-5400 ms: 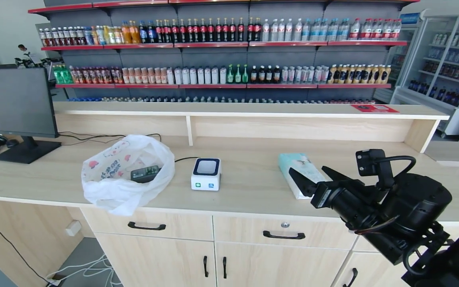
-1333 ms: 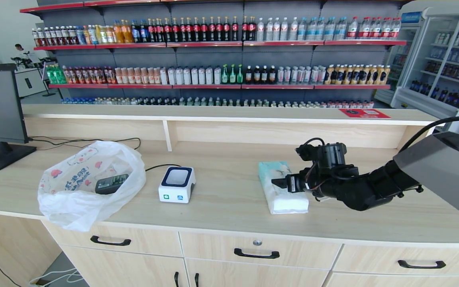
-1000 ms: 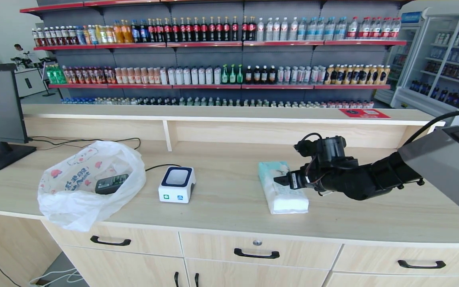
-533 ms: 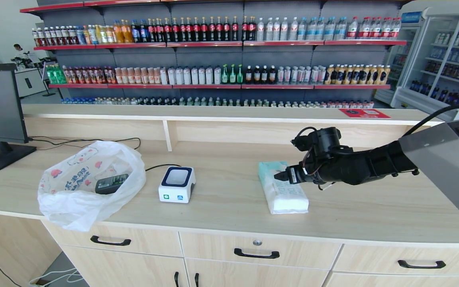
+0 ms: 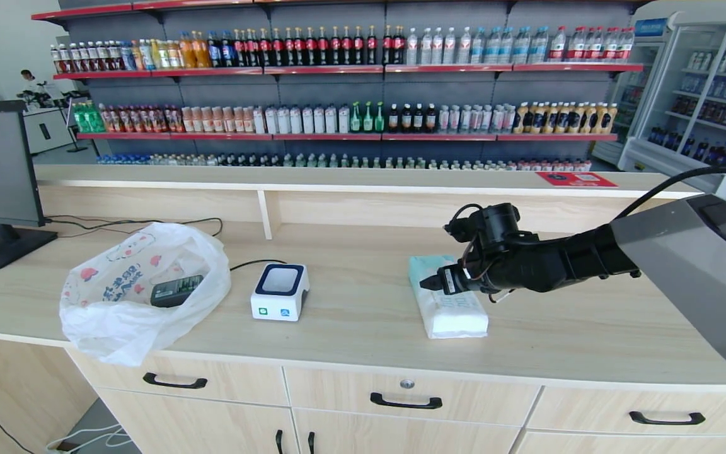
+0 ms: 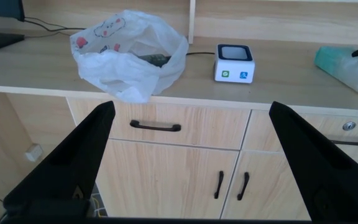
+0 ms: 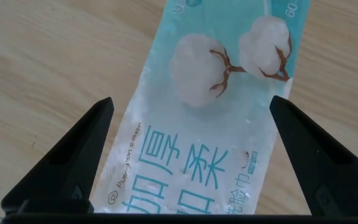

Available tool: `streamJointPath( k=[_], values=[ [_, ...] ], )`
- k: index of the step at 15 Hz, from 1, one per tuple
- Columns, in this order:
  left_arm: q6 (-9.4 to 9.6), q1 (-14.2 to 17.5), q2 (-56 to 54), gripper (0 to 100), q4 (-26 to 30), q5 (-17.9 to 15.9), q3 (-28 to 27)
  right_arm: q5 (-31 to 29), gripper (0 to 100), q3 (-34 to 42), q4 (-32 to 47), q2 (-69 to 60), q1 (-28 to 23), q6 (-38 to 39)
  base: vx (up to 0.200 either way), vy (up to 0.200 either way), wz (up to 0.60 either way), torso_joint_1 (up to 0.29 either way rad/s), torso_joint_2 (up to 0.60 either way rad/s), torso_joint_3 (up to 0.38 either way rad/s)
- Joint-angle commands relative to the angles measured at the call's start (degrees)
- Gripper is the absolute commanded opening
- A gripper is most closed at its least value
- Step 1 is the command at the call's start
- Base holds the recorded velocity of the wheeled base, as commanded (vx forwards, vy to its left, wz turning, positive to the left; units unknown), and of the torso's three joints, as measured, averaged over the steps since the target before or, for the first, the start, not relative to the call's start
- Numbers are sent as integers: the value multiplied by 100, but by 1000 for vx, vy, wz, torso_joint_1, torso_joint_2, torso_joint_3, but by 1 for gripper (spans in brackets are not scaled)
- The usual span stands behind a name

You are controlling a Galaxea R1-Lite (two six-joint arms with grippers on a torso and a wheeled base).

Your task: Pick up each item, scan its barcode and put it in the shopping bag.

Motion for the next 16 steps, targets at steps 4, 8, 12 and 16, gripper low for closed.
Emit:
streamJointPath(
  k=[4, 8, 12, 16],
  values=[
    [-16, 1, 0, 100, 9, 0, 0, 2, 100, -26, -74, 220, 32, 18, 0, 0, 0, 0, 0, 0],
    [2, 1, 0, 100, 36, 0, 0, -7, 100, -44, -74, 352, 76, 9, 0, 0, 0, 0, 0, 0],
    [-7, 1, 0, 100, 53, 0, 0, -15, 100, -52, -30, 492, 49, 9, 0, 0, 0, 0, 0, 0],
    [2, 1, 0, 100, 62, 0, 0, -24, 100, -202, -30, 642, 5, 9, 0, 0, 0, 0, 0, 0]
  ],
)
